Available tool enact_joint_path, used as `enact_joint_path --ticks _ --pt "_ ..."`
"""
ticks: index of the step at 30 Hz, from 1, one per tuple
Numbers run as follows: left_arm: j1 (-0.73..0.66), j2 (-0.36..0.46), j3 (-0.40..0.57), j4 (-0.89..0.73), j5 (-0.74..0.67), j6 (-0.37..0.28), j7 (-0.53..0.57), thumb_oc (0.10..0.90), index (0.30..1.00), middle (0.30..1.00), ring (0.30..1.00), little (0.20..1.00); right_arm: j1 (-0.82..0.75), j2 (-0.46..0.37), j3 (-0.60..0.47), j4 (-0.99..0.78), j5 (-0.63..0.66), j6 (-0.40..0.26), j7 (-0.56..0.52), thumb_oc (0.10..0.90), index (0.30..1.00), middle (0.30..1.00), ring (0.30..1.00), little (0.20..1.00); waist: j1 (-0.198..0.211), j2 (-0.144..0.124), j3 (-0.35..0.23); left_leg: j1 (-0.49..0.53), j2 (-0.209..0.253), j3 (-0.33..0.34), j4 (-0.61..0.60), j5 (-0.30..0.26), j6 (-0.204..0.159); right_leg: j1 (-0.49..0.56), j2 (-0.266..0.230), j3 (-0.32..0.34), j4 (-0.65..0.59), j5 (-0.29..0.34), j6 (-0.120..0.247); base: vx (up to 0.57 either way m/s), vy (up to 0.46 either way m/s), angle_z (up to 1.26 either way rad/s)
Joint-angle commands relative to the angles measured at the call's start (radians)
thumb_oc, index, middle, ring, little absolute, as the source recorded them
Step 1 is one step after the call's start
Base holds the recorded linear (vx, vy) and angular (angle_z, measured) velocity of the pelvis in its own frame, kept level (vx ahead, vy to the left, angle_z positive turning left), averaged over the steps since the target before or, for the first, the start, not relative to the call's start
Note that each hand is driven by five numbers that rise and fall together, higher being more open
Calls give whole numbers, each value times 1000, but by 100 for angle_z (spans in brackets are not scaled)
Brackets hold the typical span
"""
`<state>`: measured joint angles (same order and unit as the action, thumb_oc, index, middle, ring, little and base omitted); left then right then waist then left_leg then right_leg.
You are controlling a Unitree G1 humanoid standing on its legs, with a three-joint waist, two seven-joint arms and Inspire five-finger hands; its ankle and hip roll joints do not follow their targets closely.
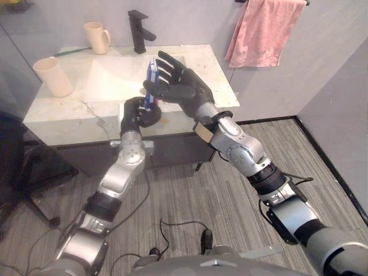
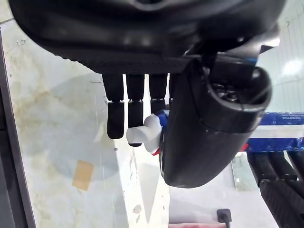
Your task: Organize the bathroom.
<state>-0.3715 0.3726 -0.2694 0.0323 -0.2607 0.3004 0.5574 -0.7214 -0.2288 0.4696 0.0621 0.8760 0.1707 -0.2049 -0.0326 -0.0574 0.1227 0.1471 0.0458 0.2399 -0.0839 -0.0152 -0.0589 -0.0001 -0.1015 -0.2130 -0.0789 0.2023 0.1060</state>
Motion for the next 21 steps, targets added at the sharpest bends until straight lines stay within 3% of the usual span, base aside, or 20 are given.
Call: enact_joint_path --ticks 1,14,15,17,19,20,21 --pt "-140 56 -46 -109 75 -128 -15 400 300 300 300 300 -105 64 -36 -76 42 -36 65 800 900 900 900 900 5 41 -68 -51 -31 19 50 -9 53 28 9 -16 146 -243 79 0 0 0" --pt "-140 51 -58 -103 80 -112 -19 400 300 300 300 300 -120 83 -18 -88 72 -21 84 800 900 900 900 900 9 41 -69 -51 -29 18 49 -5 53 30 7 -20 145 -241 80 0 0 0" --pt "-140 49 -59 -105 81 -110 -19 400 300 300 300 300 -120 87 -16 -90 71 -22 84 648 672 672 672 672 10 41 -69 -51 -28 19 48 -5 53 29 6 -21 145 -241 79 0 0 0" --pt "-139 49 -59 -103 78 -108 -16 400 300 300 300 300 -119 90 -15 -92 68 -19 91 552 528 528 528 528 11 41 -70 -52 -28 18 47 -4 53 30 5 -22 144 -241 80 0 0 0" --pt "-139 48 -59 -100 78 -108 -15 400 300 300 300 300 -121 91 -12 -94 75 -16 90 491 436 436 436 436 11 41 -70 -51 -28 18 47 -4 53 31 5 -23 144 -241 80 0 0 0" --pt "-139 47 -60 -100 75 -106 -15 400 300 300 300 300 -120 93 -9 -95 76 -19 90 403 305 305 305 305 11 40 -71 -52 -29 18 48 -4 54 30 4 -23 144 -241 81 0 0 0" --pt "-139 46 -59 -98 75 -105 -17 400 300 300 300 300 -122 95 -9 -94 78 -19 95 400 300 300 300 300 12 40 -70 -51 -29 18 48 -5 54 30 4 -23 145 -241 80 0 0 0"
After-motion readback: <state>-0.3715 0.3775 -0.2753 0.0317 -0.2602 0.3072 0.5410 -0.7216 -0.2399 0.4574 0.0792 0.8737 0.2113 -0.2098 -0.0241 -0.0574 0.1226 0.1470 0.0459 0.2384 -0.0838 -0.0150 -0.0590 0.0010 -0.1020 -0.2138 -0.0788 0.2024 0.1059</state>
